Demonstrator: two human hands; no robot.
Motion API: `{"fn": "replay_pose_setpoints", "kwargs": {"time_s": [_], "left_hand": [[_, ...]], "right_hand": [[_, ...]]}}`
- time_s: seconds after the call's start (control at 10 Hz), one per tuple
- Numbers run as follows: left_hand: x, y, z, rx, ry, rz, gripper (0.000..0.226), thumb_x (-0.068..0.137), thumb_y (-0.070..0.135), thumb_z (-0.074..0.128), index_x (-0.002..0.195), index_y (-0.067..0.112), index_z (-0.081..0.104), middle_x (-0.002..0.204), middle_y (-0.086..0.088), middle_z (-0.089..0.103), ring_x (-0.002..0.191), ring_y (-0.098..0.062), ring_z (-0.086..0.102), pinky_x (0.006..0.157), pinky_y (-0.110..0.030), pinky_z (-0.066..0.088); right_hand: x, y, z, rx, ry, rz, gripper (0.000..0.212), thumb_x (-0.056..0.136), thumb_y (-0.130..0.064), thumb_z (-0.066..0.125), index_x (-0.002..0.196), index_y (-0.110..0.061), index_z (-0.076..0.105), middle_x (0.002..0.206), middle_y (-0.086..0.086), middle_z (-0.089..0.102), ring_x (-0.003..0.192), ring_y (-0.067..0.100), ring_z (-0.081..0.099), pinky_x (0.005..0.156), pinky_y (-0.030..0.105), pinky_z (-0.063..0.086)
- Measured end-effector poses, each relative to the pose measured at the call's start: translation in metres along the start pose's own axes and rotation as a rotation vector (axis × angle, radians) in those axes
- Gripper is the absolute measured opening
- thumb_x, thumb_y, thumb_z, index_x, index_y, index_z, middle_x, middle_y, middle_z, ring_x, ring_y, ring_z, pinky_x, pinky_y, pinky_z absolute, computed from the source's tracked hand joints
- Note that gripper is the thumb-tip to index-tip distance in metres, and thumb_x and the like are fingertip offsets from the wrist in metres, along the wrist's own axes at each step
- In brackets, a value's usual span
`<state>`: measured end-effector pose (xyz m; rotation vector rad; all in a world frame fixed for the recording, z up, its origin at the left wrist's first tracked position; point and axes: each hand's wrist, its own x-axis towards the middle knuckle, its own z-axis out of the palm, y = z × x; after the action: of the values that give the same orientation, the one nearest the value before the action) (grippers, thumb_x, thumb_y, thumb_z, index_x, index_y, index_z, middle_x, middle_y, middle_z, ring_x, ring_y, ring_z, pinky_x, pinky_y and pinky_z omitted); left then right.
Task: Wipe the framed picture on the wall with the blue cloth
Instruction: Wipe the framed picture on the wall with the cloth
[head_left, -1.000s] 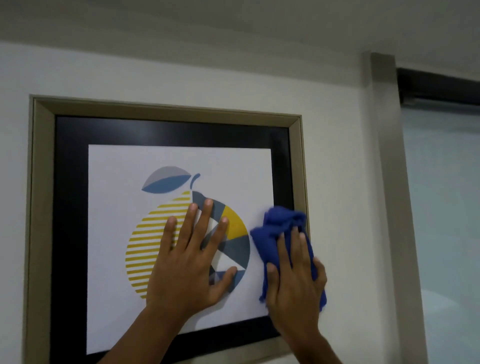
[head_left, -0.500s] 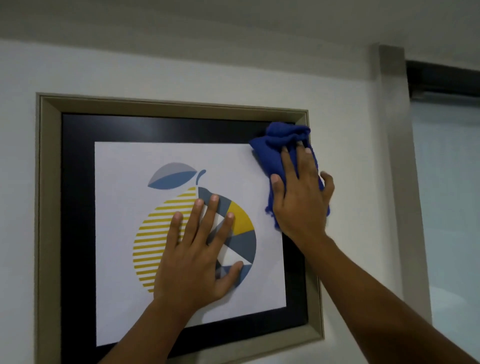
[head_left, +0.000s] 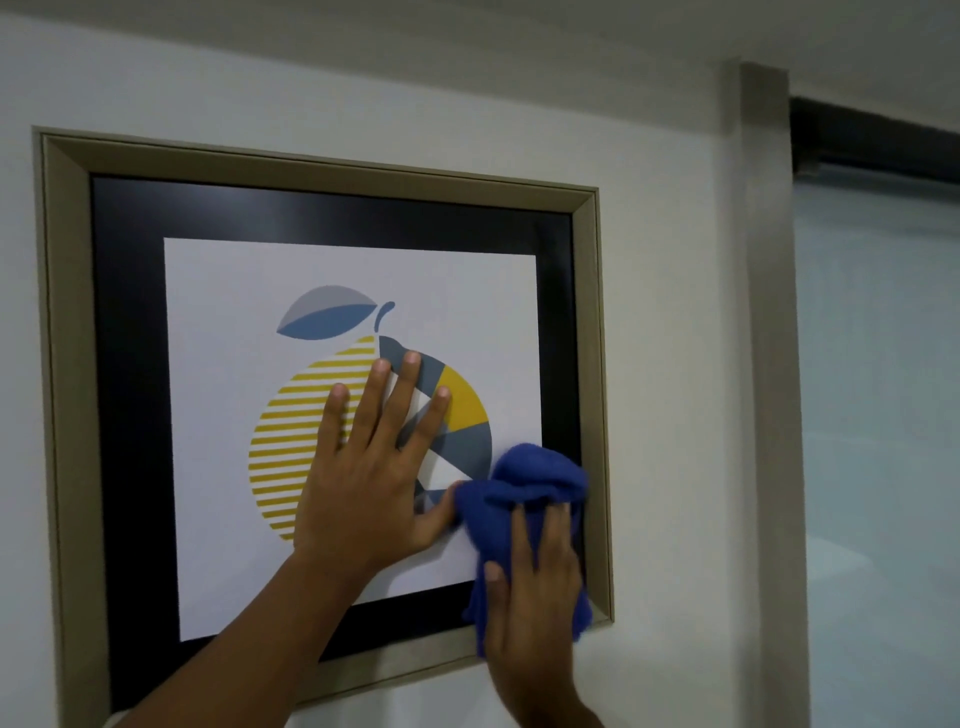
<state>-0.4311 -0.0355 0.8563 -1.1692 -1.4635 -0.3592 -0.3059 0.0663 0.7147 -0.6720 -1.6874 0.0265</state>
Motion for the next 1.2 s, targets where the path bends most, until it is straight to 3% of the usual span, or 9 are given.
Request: {"fn": "replay_pose_setpoints", "kwargs": {"time_s": [0.1, 0.2, 0.3, 0.4, 0.5, 0.7, 0.8, 1.0, 1.2], "left_hand": [[-0.003, -0.003, 0.003, 0.002, 0.0, 0.014, 0.089, 0.081, 0.059, 0.052, 0.155, 0.019, 0.023, 0.165, -0.017, 0.012, 0.153, -0.036, 0.006, 0.121, -0.061, 0.014], [-0.003, -0.003, 0.003, 0.002, 0.014, 0.022, 0.085, 0.085, 0.063, 0.044, 0.155, 0.019, 0.024, 0.165, -0.017, 0.013, 0.153, -0.036, 0.007, 0.121, -0.06, 0.015], [-0.001, -0.002, 0.003, -0.025, 0.063, 0.018, 0.083, 0.087, 0.066, 0.039, 0.154, 0.019, 0.027, 0.165, -0.015, 0.017, 0.152, -0.036, 0.012, 0.121, -0.059, 0.015], [-0.003, -0.002, 0.004, -0.036, 0.085, 0.013, 0.084, 0.087, 0.067, 0.041, 0.154, 0.019, 0.027, 0.164, -0.015, 0.019, 0.152, -0.036, 0.014, 0.121, -0.059, 0.016], [-0.005, 0.002, 0.005, -0.037, 0.091, 0.011, 0.085, 0.085, 0.064, 0.046, 0.155, 0.02, 0.024, 0.164, -0.015, 0.02, 0.152, -0.037, 0.014, 0.119, -0.061, 0.019], [-0.013, 0.013, -0.004, -0.091, -0.014, -0.025, 0.082, 0.092, 0.061, 0.039, 0.157, 0.02, 0.011, 0.165, -0.017, 0.012, 0.152, -0.038, 0.007, 0.121, -0.063, 0.01], [-0.034, 0.048, 0.002, -0.19, -0.052, 0.029, 0.081, 0.093, 0.06, 0.038, 0.157, 0.019, 0.01, 0.165, -0.019, 0.011, 0.152, -0.039, 0.007, 0.12, -0.063, 0.007], [-0.126, 0.207, 0.026, -0.48, -0.221, 0.275, 0.069, 0.098, 0.045, 0.039, 0.157, 0.02, 0.013, 0.166, -0.016, 0.013, 0.153, -0.033, 0.009, 0.12, -0.061, 0.016], [-0.247, 0.346, 0.036, -0.724, -0.588, 0.345, 0.07, 0.099, 0.056, 0.029, 0.157, 0.021, 0.01, 0.167, -0.014, 0.005, 0.153, -0.031, 0.003, 0.121, -0.058, 0.02]], "right_hand": [[-0.01, -0.021, 0.025, -0.142, 0.032, -0.219, 0.053, 0.094, -0.035, 0.042, 0.144, -0.014, 0.038, 0.157, 0.01, 0.025, 0.135, 0.031, 0.034, 0.116, 0.039, 0.013], [-0.006, -0.006, 0.024, -0.187, 0.043, -0.234, 0.055, 0.104, -0.04, 0.023, 0.155, -0.02, 0.02, 0.163, 0.011, 0.012, 0.132, 0.031, 0.036, 0.119, 0.036, 0.004], [0.001, 0.035, 0.005, -0.289, 0.065, -0.167, 0.052, 0.105, -0.039, 0.011, 0.146, -0.018, 0.034, 0.153, 0.013, 0.029, 0.131, 0.032, 0.039, 0.113, 0.044, 0.019], [0.002, 0.059, -0.013, -0.311, 0.075, -0.118, 0.049, 0.106, -0.04, 0.018, 0.14, -0.014, 0.041, 0.147, 0.01, 0.036, 0.13, 0.03, 0.043, 0.107, 0.049, 0.035], [-0.004, 0.07, -0.021, -0.263, 0.003, -0.152, 0.053, 0.092, -0.023, 0.063, 0.14, -0.005, 0.049, 0.146, 0.021, 0.047, 0.13, 0.037, 0.052, 0.093, 0.047, 0.05], [-0.034, 0.082, -0.054, -0.254, -0.192, -0.243, 0.064, 0.076, -0.007, 0.082, 0.134, 0.003, 0.056, 0.14, 0.025, 0.054, 0.129, 0.041, 0.053, 0.094, 0.048, 0.052], [-0.054, 0.094, -0.074, -0.254, -0.229, -0.253, 0.071, 0.075, -0.006, 0.083, 0.138, 0.001, 0.051, 0.141, 0.023, 0.053, 0.128, 0.039, 0.053, 0.099, 0.047, 0.05], [-0.127, 0.141, -0.131, -0.296, -0.252, -0.136, 0.047, 0.092, -0.012, 0.062, 0.138, -0.002, 0.053, 0.145, 0.019, 0.051, 0.135, 0.036, 0.046, 0.107, 0.043, 0.041], [-0.274, 0.219, -0.215, -0.415, -0.542, 0.091, 0.061, 0.082, -0.007, 0.077, 0.139, -0.007, 0.055, 0.149, 0.011, 0.049, 0.135, 0.032, 0.048, 0.107, 0.044, 0.041]]}}
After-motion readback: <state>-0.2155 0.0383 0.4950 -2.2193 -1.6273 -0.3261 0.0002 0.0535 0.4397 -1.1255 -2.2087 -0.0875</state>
